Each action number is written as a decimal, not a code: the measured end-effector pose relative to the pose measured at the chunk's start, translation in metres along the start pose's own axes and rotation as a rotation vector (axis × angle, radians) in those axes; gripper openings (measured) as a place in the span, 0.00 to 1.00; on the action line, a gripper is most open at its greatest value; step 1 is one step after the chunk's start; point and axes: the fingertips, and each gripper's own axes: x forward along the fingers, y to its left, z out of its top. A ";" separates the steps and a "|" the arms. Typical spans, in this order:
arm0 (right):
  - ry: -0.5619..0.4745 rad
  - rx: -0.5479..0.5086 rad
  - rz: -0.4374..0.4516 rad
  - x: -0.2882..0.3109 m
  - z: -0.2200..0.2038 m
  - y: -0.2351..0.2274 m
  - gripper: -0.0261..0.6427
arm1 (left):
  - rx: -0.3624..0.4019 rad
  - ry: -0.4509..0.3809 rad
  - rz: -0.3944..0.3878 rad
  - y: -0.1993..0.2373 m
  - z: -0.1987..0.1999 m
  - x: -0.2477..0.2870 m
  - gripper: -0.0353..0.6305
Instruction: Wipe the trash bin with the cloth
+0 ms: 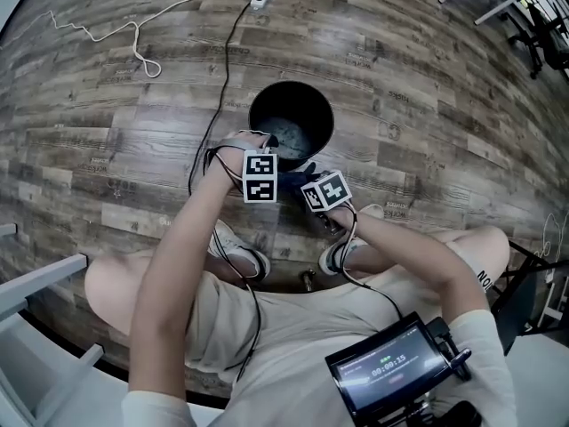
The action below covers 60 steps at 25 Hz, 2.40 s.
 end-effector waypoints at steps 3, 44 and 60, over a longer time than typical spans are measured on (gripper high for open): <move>-0.024 0.003 0.028 -0.024 0.007 0.008 0.15 | 0.035 0.023 0.017 -0.001 -0.001 0.003 0.29; 0.015 -0.050 -0.084 0.088 -0.018 -0.088 0.15 | -0.077 -0.067 0.015 -0.009 0.048 0.002 0.15; 0.089 -0.057 -0.071 0.084 -0.039 -0.079 0.15 | -0.222 -0.071 -0.037 -0.007 0.050 0.000 0.26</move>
